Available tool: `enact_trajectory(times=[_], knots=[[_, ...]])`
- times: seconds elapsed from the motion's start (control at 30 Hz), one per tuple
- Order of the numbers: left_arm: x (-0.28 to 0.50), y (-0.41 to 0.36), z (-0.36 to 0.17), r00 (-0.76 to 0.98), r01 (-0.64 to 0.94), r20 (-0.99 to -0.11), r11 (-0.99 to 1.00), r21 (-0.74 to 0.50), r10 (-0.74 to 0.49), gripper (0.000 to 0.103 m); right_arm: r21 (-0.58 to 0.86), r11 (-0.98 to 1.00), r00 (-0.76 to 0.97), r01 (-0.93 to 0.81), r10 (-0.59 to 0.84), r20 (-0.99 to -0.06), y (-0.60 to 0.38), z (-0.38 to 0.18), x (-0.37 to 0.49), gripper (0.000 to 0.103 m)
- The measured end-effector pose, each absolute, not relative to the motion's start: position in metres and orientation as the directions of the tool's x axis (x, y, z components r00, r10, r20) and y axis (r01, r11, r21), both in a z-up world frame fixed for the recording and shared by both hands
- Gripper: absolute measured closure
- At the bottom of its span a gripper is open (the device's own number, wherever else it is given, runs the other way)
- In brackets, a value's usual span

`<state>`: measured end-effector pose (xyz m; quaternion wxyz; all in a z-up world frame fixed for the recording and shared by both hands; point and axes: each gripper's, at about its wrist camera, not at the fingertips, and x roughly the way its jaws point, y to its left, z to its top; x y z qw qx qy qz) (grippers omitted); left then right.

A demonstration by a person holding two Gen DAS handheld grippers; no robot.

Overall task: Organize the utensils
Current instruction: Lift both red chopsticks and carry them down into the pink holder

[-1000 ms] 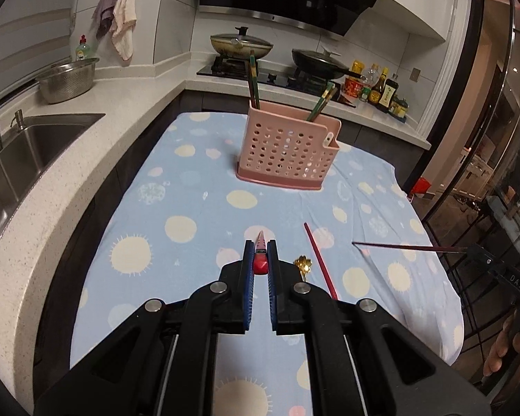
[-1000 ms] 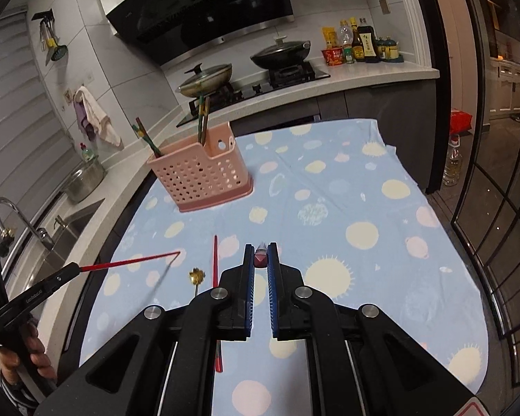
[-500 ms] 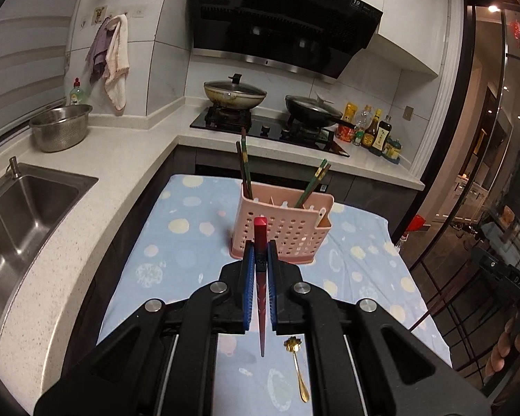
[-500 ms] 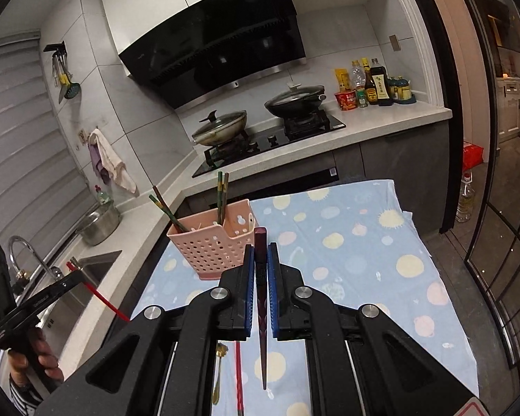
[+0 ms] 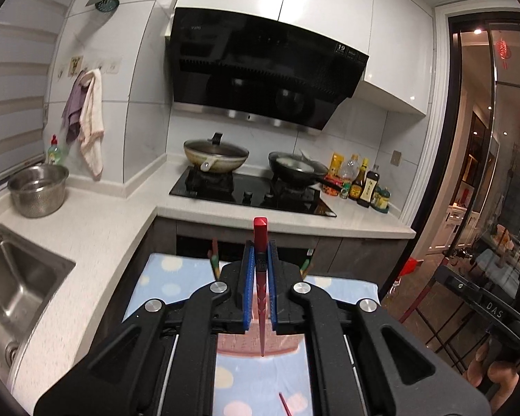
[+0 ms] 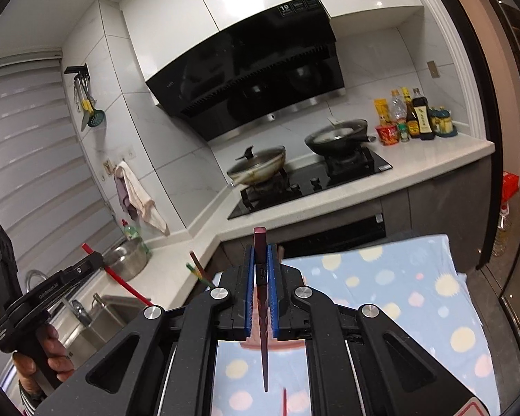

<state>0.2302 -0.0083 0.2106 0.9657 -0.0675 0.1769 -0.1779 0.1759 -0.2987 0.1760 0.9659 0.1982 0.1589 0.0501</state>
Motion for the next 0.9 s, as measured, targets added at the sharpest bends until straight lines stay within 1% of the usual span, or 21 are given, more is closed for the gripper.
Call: enact_trajectory(times=[0.2,0.37,0.6,0.9], knots=[[0.268,-0.022,0.224,0.887,0.327,-0.285,0.930,-0.171,-0.364,0.096,0.405,0.913,0.959,-0.055,0.162,-0.234,-0.291,0.197,0.225,0.096],[0.297,-0.031,0.220,0.891,0.316,-0.292,0.937,-0.152,-0.348,0.096,0.408,0.911,0.959,-0.052,0.159,-0.233,-0.284,0.197,0.260,0.096],[0.324,-0.032,0.195,0.883,0.295,-0.334,0.944,-0.147,-0.328,0.096,0.397,0.918,0.943,-0.028,0.156,-0.294,-0.276,0.172,0.296,0.096],[0.338,-0.026,0.161,0.860,0.278,-0.393,0.945,-0.175,-0.325,0.096,0.395,0.919,0.909,0.001,0.164,-0.383,-0.272,0.131,0.314,0.096]])
